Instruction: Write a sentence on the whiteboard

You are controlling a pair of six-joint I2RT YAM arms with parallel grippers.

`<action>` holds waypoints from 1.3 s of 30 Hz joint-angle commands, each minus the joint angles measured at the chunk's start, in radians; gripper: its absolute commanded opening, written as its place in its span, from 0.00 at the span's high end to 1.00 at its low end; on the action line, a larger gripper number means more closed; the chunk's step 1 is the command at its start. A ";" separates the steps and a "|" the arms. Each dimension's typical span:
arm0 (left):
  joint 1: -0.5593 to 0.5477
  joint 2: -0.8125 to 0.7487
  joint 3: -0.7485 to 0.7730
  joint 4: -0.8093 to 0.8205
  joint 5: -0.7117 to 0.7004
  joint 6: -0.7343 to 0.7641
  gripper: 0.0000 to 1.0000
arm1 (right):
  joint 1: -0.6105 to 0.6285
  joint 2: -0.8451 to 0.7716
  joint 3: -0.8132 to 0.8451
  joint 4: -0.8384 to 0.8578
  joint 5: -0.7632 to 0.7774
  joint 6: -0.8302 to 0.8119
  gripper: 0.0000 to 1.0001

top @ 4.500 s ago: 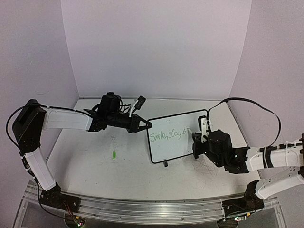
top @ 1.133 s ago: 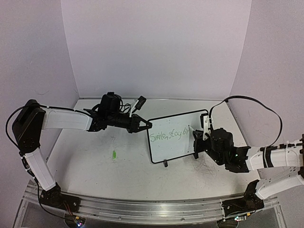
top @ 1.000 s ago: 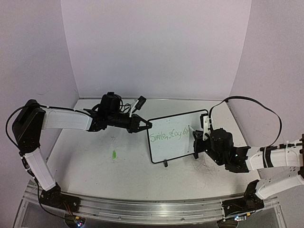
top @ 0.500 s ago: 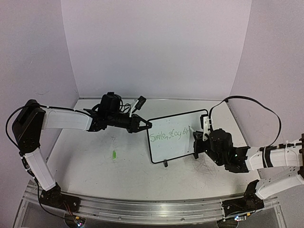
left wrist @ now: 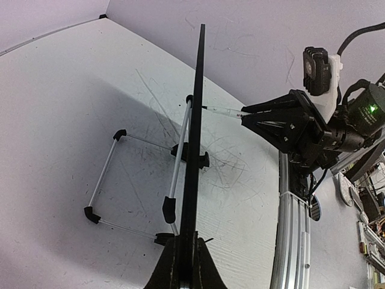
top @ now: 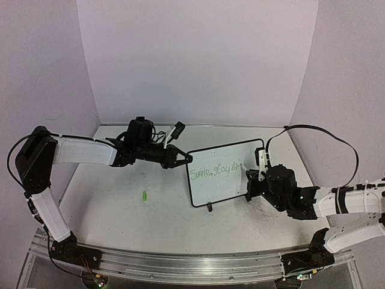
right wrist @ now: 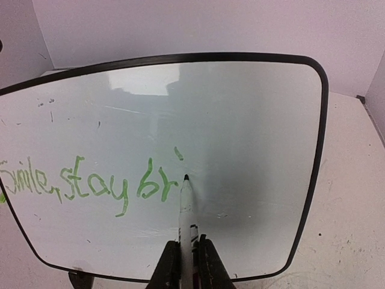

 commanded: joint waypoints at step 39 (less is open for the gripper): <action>-0.009 -0.027 0.020 -0.059 -0.015 0.034 1.00 | 0.016 0.049 0.054 -0.128 -0.008 0.109 1.00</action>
